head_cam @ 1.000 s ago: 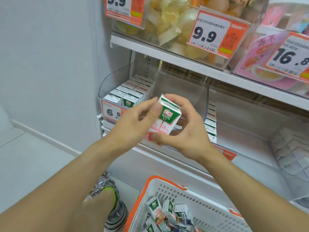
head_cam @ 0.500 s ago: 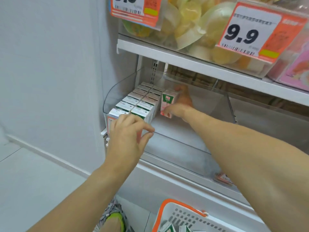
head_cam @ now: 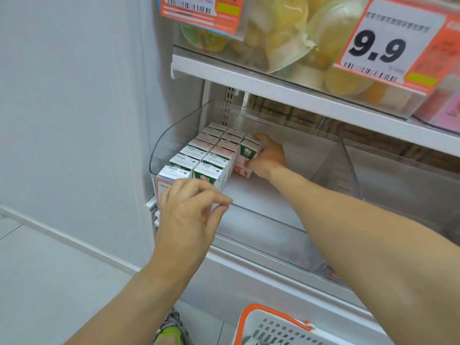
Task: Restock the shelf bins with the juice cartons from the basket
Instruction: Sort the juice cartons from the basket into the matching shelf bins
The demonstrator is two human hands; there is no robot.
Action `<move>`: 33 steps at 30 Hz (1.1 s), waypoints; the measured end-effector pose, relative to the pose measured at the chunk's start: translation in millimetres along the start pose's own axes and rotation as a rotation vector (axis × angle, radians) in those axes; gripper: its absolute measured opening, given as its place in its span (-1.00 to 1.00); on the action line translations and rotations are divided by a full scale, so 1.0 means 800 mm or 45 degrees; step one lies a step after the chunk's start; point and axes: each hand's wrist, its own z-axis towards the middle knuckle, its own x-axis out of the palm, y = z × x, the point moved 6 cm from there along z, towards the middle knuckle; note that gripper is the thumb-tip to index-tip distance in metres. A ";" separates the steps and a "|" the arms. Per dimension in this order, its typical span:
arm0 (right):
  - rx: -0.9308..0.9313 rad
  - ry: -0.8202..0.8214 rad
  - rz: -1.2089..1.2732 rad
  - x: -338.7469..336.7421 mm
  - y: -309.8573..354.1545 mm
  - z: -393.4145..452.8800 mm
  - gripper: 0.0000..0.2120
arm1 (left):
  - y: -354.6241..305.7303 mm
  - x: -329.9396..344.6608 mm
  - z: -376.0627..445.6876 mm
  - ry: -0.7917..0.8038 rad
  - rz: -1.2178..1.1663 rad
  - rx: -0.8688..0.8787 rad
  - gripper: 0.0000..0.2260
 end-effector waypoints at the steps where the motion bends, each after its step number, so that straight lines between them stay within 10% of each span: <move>1: -0.017 -0.015 0.020 -0.001 0.000 0.000 -0.22 | 0.000 0.000 0.000 -0.005 0.000 0.004 -0.92; 14: 0.097 -0.069 -0.233 -0.037 0.038 -0.038 -0.20 | -0.005 -0.001 -0.004 0.009 0.011 -0.043 -0.84; 21: -0.378 -0.008 -0.044 -0.127 0.084 -0.218 -0.92 | -0.065 -0.010 -0.004 -0.034 -0.026 -0.034 -0.93; 33: 0.112 0.713 -0.028 -0.052 -0.247 -0.504 -0.89 | -0.096 0.137 -0.260 1.267 0.041 -0.408 -0.91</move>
